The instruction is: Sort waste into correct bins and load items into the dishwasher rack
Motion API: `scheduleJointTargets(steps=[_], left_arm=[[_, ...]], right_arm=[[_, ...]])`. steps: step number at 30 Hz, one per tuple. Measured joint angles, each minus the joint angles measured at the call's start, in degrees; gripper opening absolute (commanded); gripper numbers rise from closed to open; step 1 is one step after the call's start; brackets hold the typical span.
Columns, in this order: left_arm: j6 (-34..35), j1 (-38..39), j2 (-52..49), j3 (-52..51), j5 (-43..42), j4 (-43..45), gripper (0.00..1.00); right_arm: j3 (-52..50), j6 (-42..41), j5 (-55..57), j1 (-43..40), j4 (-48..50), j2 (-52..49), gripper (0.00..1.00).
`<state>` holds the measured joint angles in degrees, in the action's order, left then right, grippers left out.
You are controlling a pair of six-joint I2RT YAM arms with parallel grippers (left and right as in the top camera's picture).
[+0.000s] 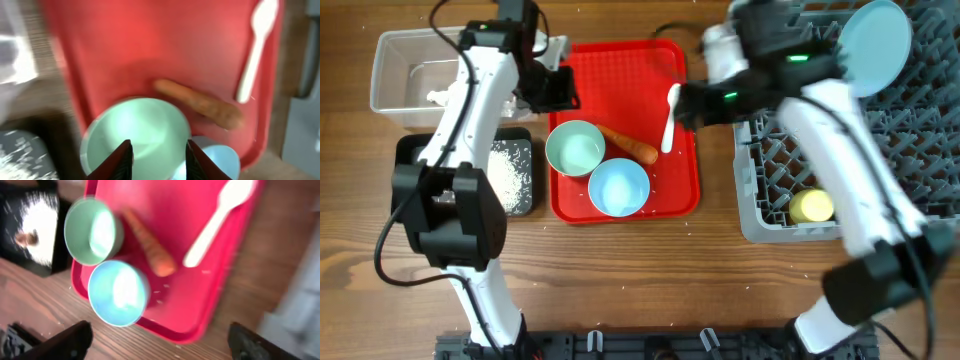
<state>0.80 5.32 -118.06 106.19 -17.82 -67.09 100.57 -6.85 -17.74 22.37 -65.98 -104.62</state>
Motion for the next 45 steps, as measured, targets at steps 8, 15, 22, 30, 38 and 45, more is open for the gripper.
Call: scheduleJointTargets(steps=[8,15,22,30,38,45], left_arm=[[2.95,-2.29,0.0,0.0,5.01,1.77,0.6],[2.97,-2.29,0.0,0.0,6.08,2.34,0.66],[3.02,-2.27,0.0,0.0,6.54,3.19,1.0],[3.02,-2.27,0.0,0.0,6.64,3.61,1.0],[2.99,-2.27,0.0,0.07,6.88,3.69,1.0],[2.99,-2.27,0.0,0.07,6.91,4.17,1.0]], right_arm=[[-2.99,-4.68,4.79,14.64,2.64,-17.7,0.39],[-12.46,-13.66,9.44,14.97,11.19,-17.94,0.04],[-12.26,-14.99,19.04,8.81,7.91,-3.15,0.04],[-11.58,-12.17,61.68,-6.51,24.7,8.09,0.04],[-11.41,16.11,78.29,-12.87,63.78,-12.57,0.04],[-11.32,23.47,79.67,-12.76,65.44,-17.42,0.08]])
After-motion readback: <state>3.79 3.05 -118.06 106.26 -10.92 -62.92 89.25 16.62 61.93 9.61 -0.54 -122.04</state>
